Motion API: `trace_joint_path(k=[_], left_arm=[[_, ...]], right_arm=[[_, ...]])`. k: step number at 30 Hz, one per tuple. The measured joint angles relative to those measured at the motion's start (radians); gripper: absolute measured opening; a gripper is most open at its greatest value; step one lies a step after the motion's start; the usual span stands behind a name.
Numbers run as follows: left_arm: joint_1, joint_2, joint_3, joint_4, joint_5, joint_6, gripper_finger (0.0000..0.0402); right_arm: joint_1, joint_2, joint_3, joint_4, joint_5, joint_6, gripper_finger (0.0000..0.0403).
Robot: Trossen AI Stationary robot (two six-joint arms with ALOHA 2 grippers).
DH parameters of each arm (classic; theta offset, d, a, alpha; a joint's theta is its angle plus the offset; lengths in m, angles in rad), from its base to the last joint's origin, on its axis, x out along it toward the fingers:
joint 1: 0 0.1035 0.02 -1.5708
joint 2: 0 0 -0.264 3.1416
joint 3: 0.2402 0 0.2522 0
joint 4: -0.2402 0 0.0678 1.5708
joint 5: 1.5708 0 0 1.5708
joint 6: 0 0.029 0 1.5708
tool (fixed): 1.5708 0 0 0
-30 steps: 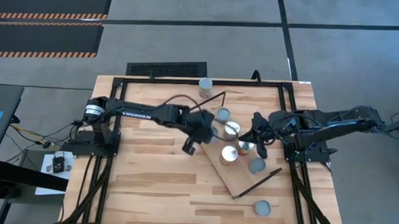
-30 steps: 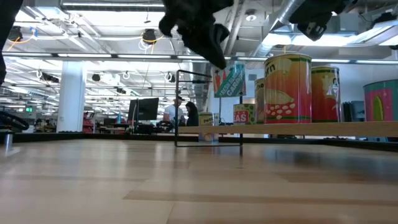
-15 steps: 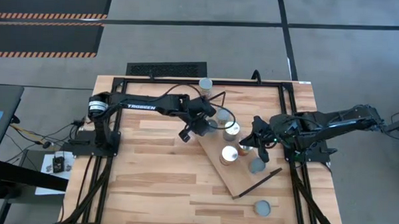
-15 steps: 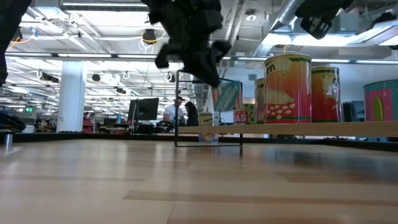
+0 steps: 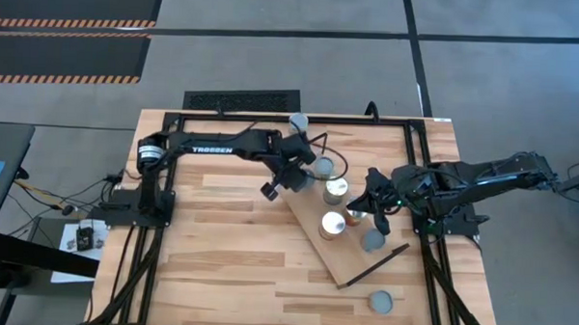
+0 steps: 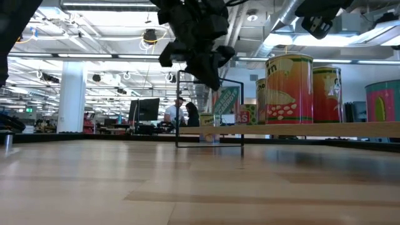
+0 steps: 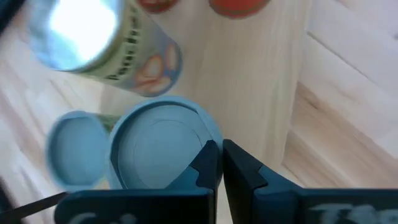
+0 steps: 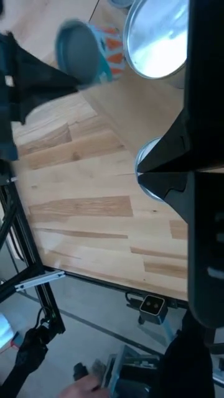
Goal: Pick and place cans onto a shelf
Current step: Put the canned carrots on the shelf
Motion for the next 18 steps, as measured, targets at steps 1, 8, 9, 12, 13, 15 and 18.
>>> trace_joint_path(k=[1, 8, 9, 12, 13, 15, 18], left_arm=[[0.003, 0.000, 0.015, -0.006, 0.002, 0.000, 0.0000], [0.023, 0.000, 0.173, -0.202, 0.003, 0.003, 0.0000], [0.023, 0.000, 0.182, -0.216, 0.003, 0.001, 0.0000], [0.023, 0.006, 0.186, -0.247, 0.003, -0.020, 0.0000], [0.022, 0.024, 0.187, -0.259, -0.002, -0.027, 0.0000], [0.019, 0.059, 0.184, -0.262, -0.021, -0.048, 0.0000], [0.012, 0.094, 0.182, -0.225, -0.027, -0.074, 0.0000]], right_arm=[[0.000, 0.000, 0.000, 0.000, 0.000, 0.000, 0.0007], [0.000, 0.000, 0.000, 0.001, 0.000, -0.001, 0.0007], [0.000, 0.000, 0.000, 0.001, 0.000, -0.001, 0.0007], [0.000, 0.000, 0.000, 0.001, 0.001, -0.004, 0.0007], [0.000, 0.000, 0.000, 0.001, 0.001, -0.005, 0.0007], [0.000, 0.000, 0.000, 0.003, 0.001, -0.009, 0.0007], [0.000, 0.000, 0.000, 0.008, 0.001, -0.010, 0.0007]])
